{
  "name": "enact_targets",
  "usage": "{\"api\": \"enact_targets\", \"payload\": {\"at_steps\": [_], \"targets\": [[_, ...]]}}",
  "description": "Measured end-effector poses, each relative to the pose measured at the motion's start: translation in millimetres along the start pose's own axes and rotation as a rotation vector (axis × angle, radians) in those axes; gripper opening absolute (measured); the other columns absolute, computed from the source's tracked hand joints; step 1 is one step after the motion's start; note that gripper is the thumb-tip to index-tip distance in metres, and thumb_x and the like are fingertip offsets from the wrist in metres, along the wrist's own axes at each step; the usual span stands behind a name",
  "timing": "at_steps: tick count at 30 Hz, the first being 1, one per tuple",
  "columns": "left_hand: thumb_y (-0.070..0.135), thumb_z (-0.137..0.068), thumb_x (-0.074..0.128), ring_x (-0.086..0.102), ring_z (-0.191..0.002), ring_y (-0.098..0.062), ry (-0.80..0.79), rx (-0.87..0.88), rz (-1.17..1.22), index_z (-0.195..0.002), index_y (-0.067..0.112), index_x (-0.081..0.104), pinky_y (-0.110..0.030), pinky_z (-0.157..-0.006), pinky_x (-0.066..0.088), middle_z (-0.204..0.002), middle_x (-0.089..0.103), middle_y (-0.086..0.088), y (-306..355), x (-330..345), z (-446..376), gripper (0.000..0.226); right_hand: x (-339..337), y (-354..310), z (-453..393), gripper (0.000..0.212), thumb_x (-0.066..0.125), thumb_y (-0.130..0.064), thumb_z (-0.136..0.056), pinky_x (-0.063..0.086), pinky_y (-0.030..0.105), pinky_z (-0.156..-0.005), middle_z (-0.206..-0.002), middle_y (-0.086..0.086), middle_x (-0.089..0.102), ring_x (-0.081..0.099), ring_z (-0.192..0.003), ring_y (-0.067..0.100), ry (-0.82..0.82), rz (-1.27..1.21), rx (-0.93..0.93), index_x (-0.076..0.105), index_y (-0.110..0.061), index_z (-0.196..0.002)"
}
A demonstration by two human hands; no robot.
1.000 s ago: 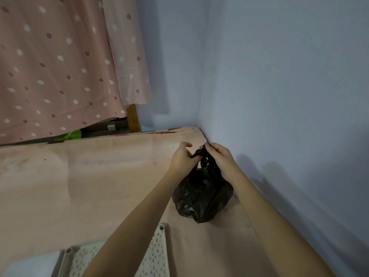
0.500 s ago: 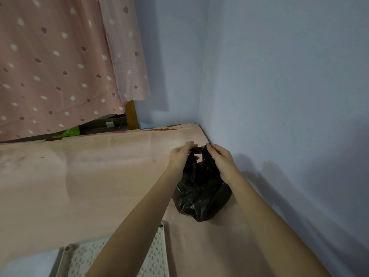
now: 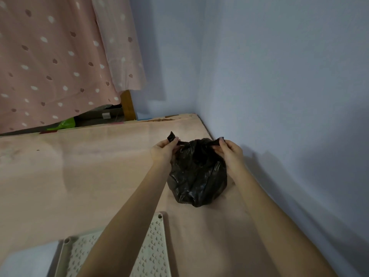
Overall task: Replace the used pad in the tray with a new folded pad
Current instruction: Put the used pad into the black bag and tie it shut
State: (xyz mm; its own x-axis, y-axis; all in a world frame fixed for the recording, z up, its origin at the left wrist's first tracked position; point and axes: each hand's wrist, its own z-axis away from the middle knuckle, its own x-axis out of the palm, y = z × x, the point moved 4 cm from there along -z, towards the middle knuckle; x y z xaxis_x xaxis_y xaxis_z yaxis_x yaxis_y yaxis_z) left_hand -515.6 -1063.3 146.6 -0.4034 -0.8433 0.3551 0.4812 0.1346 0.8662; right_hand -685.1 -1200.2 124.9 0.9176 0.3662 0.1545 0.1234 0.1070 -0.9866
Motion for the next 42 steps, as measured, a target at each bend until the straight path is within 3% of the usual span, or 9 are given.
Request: {"api": "enact_targets", "payload": {"at_steps": [6, 11, 14, 16, 19, 24, 27, 34, 42], "targets": [[0.008, -0.079, 0.074, 0.066, -0.067, -0.011, 0.086, -0.018, -0.024, -0.079, 0.011, 0.059, -0.020, -0.062, 0.054, -0.079, 0.067, -0.007, -9.6, -24.7, -15.6, 0.015, -28.3, 13.0, -0.6, 0.016, 0.056, -0.018, -0.095, 0.055, 0.018, -0.059, -0.068, -0.001, 0.072, 0.069, -0.063, 0.007, 0.094, -0.010, 0.048, 0.066, -0.013, -0.084], [0.009, -0.080, 0.073, 0.065, -0.067, -0.011, 0.115, -0.064, -0.066, -0.081, 0.004, 0.063, -0.018, -0.058, 0.053, -0.075, 0.066, -0.006, -26.2, -41.5, -31.8, 0.012, -55.9, 35.9, -4.5, 0.018, 0.054, -0.022, -0.096, 0.055, 0.024, -0.066, -0.067, -0.003, 0.070, 0.066, -0.060, 0.008, 0.169, -0.026, 0.156, 0.063, -0.016, -0.082], [0.008, -0.082, 0.071, 0.063, -0.061, -0.010, 0.130, -0.111, -0.022, -0.094, 0.001, 0.063, -0.017, -0.059, 0.055, -0.073, 0.064, -0.007, -38.6, -52.1, -39.8, 0.017, -73.5, 50.3, -2.1, 0.018, 0.054, -0.025, -0.096, 0.050, 0.023, -0.062, -0.059, -0.008, 0.068, 0.060, -0.050, 0.002, 0.272, -0.072, 0.221, 0.062, -0.020, -0.080], [0.007, -0.082, 0.071, 0.063, -0.053, -0.008, 0.154, -0.149, 0.001, -0.096, 0.001, 0.062, -0.017, -0.058, 0.055, -0.071, 0.065, -0.008, -48.3, -61.7, -44.2, 0.018, -83.5, 57.8, 0.2, 0.015, 0.056, -0.024, -0.095, 0.049, 0.023, -0.058, -0.068, -0.004, 0.067, 0.059, -0.057, 0.006, 0.331, -0.080, 0.250, 0.062, -0.022, -0.081], [0.006, -0.081, 0.071, 0.061, -0.042, -0.005, 0.182, -0.190, -0.015, -0.089, 0.001, 0.061, -0.015, -0.050, 0.054, -0.056, 0.066, -0.005, -61.4, -76.1, -51.4, 0.014, -90.7, 67.5, 0.8, 0.012, 0.058, -0.022, -0.094, 0.051, 0.023, -0.059, -0.074, 0.000, 0.063, 0.058, -0.063, 0.010, 0.349, -0.097, 0.293, 0.063, -0.020, -0.083], [0.008, -0.081, 0.072, 0.061, -0.048, -0.006, 0.217, -0.226, -0.076, -0.078, 0.006, 0.059, -0.014, -0.045, 0.050, -0.067, 0.064, -0.007, -76.5, -91.7, -64.8, 0.013, -102.7, 78.7, 0.3, 0.016, 0.057, -0.023, -0.094, 0.054, 0.019, -0.051, -0.068, 0.000, 0.059, 0.060, -0.049, 0.004, 0.428, -0.149, 0.371, 0.059, -0.015, -0.080], [0.009, -0.084, 0.069, 0.058, -0.038, -0.003, 0.225, -0.261, -0.066, -0.077, 0.005, 0.059, -0.013, -0.041, 0.047, -0.044, 0.061, 0.000, -83.2, -97.7, -74.0, 0.013, -111.6, 84.5, -3.8, 0.013, 0.057, -0.021, -0.094, 0.053, 0.022, -0.055, -0.070, 0.002, 0.058, 0.059, -0.053, 0.007, 0.470, -0.128, 0.386, 0.059, -0.010, -0.086], [0.011, -0.087, 0.066, 0.051, -0.030, 0.001, 0.266, -0.340, -0.095, -0.071, 0.008, 0.055, -0.010, -0.036, 0.044, -0.035, 0.056, 0.005, -90.5, -110.6, -92.5, 0.019, -124.4, 97.2, -13.2, 0.013, 0.059, -0.016, -0.093, 0.056, 0.023, -0.058, -0.074, 0.004, 0.058, 0.053, -0.058, 0.010, 0.551, -0.115, 0.403, 0.060, -0.008, -0.103], [0.008, -0.087, 0.066, 0.054, -0.032, 0.000, 0.251, -0.325, -0.084, -0.074, 0.006, 0.057, -0.010, -0.040, 0.047, -0.039, 0.059, 0.003, -89.8, -109.7, -94.8, 0.016, -124.9, 100.6, -21.1, 0.015, 0.060, -0.018, -0.093, 0.057, 0.030, -0.069, -0.076, 0.006, 0.059, 0.054, -0.058, 0.008, 0.595, -0.158, 0.400, 0.059, -0.011, -0.079]]}}
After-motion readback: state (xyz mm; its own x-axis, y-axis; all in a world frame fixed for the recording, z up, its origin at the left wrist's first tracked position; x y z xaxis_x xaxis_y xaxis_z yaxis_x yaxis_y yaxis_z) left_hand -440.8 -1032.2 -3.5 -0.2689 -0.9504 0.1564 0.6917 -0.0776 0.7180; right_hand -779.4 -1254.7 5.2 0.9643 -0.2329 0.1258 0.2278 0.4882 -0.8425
